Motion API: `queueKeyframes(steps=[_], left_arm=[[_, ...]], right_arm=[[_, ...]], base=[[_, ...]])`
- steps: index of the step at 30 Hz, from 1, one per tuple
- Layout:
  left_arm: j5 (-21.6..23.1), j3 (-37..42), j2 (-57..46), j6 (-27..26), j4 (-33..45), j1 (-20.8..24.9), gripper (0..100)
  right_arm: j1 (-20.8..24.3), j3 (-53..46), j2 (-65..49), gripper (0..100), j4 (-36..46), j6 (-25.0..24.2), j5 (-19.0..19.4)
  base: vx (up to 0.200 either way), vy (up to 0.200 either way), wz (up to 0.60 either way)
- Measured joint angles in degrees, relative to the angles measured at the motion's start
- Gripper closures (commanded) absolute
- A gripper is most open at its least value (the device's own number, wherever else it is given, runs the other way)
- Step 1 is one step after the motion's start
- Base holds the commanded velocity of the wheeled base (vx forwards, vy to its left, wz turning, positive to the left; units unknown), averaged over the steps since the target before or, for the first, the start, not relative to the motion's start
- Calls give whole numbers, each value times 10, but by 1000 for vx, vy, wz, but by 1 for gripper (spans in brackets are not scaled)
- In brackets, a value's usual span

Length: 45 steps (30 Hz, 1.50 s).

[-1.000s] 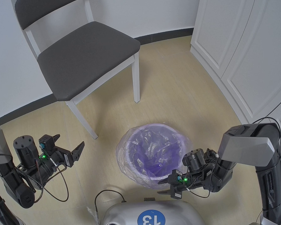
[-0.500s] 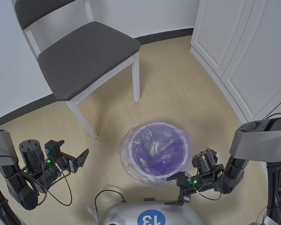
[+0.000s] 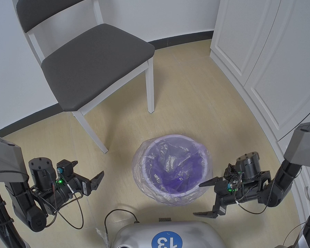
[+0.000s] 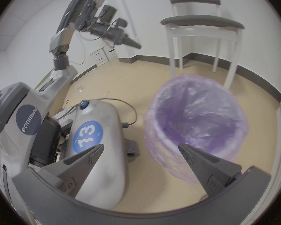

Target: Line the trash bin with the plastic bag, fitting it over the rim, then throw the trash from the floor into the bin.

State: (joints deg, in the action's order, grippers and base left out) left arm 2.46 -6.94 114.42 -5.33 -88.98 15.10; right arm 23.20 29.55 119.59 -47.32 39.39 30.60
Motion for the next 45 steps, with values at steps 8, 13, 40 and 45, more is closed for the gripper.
queueKeyframes(steps=[8, 13, 40, 45], left_arm=[[-1, 1, -3, 6, 0, 8, 0], [-3, 7, -14, 15, 0, 11, 0], [-4, 19, -20, 28, 0, 27, 0], [2, -3, 8, 36, 0, 29, 0]], right_arm=[[-79, 79, -1, 0, 31, -2, 0], [-111, 158, 17, 0, 115, 2, 0], [-151, 674, 256, 0, 473, 33, -5], [-141, 751, 313, 0, 513, 33, -5]], base=[[0, 0, 0], [0, 0, 0], [0, 0, 0], [0, 0, 0]])
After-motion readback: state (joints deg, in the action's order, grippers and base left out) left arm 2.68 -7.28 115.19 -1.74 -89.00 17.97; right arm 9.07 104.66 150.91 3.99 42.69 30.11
